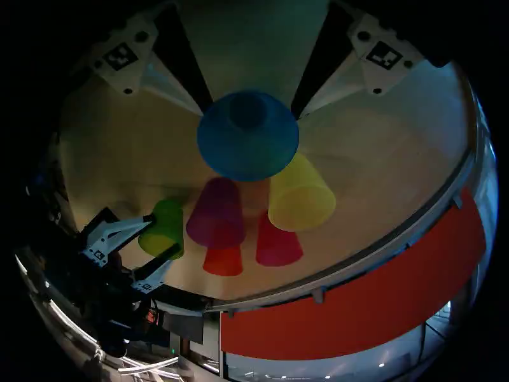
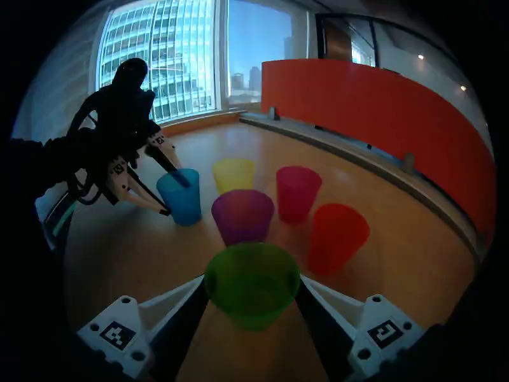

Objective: Pour water

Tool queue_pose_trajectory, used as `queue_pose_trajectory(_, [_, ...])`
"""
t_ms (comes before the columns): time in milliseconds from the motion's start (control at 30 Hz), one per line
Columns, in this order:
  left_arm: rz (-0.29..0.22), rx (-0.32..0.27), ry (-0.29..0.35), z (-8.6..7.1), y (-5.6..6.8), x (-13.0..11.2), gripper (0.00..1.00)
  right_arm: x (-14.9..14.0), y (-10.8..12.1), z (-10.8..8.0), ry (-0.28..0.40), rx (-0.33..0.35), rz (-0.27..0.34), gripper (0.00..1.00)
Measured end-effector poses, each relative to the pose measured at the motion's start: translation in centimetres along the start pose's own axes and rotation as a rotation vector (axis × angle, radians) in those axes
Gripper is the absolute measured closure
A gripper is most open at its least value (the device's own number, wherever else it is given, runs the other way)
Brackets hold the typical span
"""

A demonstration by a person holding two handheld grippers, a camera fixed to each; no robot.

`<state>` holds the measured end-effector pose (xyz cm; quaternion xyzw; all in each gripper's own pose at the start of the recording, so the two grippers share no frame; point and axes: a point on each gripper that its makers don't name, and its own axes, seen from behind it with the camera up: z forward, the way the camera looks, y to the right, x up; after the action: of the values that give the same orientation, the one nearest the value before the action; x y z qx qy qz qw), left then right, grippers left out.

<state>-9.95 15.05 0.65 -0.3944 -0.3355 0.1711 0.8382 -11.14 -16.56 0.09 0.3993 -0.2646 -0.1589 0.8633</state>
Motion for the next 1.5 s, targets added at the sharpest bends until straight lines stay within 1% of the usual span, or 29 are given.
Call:
queue_pose_trajectory(100, [0.010,0.003,-0.005,-0.2,0.1,-0.4,0.11,-0.4,0.0,0.3,-0.007,-0.003,-0.002,0.09])
queue_pose_trajectory(200, [0.008,0.003,-0.004,-0.5,0.3,-0.6,0.11,-0.4,0.0,0.4,-0.004,-0.003,-0.002,0.09])
queue_pose_trajectory(400, [0.000,0.002,-0.004,-1.0,0.5,-0.8,0.11,-0.7,0.0,0.1,-0.005,-0.006,-0.004,0.09])
queue_pose_trajectory(667, [0.014,0.003,-0.011,-1.1,0.8,-1.1,0.11,-1.1,0.1,-0.2,0.000,-0.009,0.010,0.08])
queue_pose_trajectory(767, [0.018,0.005,-0.012,-1.1,0.9,-1.2,0.11,-1.0,0.1,-0.3,0.003,-0.010,0.012,0.05])
queue_pose_trajectory(900, [0.017,0.011,-0.012,-1.2,0.8,-1.3,0.11,-1.4,0.2,-0.3,-0.005,-0.016,0.008,0.00])
queue_pose_trajectory(1133, [0.000,0.023,-0.005,-1.7,0.4,-1.5,0.11,-1.6,0.1,-0.8,0.002,-0.026,0.023,0.00])
queue_pose_trajectory(1300, [-0.020,0.041,0.004,-2.3,0.2,-1.9,0.11,-2.3,0.2,-1.9,0.000,-0.045,0.028,0.00])
queue_pose_trajectory(1500, [-0.060,0.068,0.024,-3.3,0.0,-2.4,0.11,-3.0,0.3,-3.5,0.005,-0.074,0.045,0.00])
